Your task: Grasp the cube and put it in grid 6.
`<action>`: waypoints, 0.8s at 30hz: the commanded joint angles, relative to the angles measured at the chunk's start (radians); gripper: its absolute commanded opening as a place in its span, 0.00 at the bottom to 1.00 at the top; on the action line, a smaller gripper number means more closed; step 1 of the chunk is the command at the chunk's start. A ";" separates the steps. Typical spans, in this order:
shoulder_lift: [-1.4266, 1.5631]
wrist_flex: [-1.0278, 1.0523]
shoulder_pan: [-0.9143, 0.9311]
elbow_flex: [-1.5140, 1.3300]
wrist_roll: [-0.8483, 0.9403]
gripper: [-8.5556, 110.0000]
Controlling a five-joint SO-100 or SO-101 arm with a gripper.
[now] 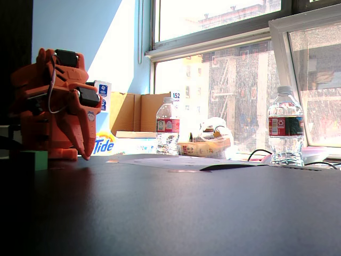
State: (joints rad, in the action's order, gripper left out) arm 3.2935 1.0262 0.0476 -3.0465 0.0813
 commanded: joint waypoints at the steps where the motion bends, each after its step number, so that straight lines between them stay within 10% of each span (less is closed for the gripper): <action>1: 0.008 -0.014 0.000 0.008 0.011 0.07; 24: -0.058 0.074 0.086 0.170 -0.020 0.15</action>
State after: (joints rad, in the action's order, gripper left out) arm 3.2889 1.0968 0.1319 -2.9437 0.0690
